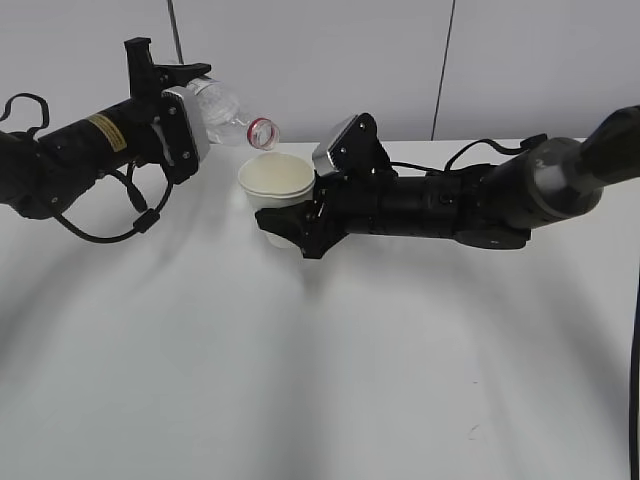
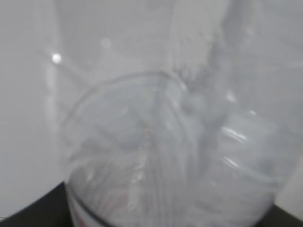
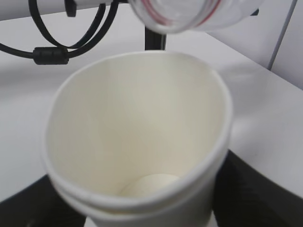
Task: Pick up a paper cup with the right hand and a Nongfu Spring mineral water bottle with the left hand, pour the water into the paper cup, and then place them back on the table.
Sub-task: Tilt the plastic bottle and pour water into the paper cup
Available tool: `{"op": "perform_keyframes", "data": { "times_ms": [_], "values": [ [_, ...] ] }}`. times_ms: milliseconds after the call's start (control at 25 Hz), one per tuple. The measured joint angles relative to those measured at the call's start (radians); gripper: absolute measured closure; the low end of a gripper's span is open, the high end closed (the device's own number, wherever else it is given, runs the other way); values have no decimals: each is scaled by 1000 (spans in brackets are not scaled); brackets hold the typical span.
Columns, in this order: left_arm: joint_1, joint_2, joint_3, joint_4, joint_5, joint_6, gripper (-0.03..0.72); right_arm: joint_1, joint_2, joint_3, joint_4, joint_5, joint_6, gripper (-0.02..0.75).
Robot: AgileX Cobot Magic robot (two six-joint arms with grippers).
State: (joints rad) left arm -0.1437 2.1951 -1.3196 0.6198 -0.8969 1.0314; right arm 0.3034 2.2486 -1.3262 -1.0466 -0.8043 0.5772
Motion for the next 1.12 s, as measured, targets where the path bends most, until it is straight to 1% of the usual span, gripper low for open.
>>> {"op": "perform_keyframes", "data": {
  "times_ms": [1120],
  "values": [
    [0,0,0,2,-8,71,288,0,0,0,18,0,-1,227]
  ]
}}
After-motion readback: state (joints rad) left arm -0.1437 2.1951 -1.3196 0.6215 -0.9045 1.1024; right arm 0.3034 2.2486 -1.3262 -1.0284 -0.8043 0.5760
